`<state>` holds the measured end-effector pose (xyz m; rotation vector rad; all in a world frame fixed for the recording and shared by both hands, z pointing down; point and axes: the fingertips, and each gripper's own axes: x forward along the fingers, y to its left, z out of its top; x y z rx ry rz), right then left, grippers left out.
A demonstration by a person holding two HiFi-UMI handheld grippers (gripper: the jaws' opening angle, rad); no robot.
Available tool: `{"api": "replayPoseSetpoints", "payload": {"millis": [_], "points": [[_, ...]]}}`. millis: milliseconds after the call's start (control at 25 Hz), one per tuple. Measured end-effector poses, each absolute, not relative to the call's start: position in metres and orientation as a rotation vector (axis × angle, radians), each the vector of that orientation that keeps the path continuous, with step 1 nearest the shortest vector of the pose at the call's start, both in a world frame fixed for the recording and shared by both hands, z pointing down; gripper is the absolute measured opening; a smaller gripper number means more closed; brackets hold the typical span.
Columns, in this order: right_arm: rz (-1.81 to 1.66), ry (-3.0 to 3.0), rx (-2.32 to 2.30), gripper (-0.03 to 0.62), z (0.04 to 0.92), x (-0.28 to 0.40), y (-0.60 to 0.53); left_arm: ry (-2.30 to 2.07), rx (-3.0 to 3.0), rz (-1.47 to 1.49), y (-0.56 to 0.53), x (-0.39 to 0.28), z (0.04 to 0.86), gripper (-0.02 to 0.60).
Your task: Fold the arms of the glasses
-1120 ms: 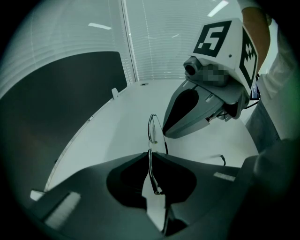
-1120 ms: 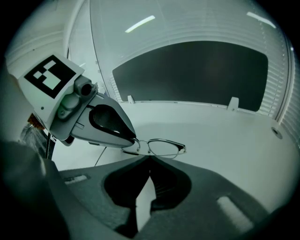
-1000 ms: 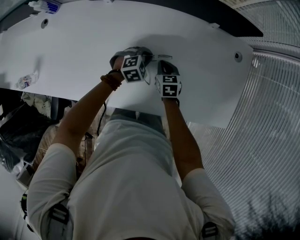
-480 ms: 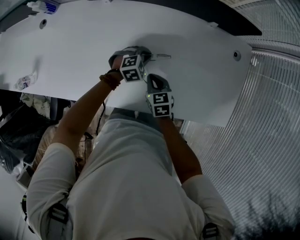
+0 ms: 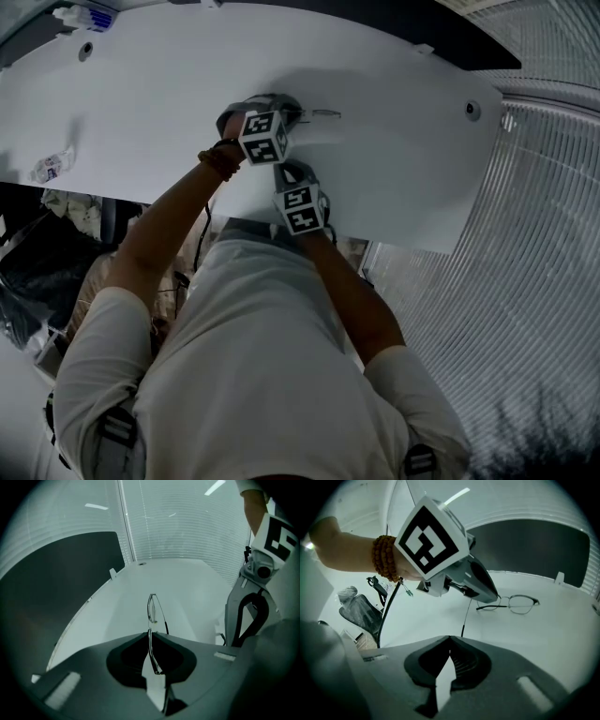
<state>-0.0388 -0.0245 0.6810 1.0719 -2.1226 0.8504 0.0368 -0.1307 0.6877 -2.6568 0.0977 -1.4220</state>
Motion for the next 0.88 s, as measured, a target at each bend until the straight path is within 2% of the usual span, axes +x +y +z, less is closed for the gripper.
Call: {"api": "replayPoseSetpoints", "payload": {"millis": [880], "points": [[0.788, -2.034, 1.192, 0.002, 0.685, 0.040, -0.072, 0.037, -2.619, -1.410, -0.127, 0.036, 0.687, 0.028]]}}
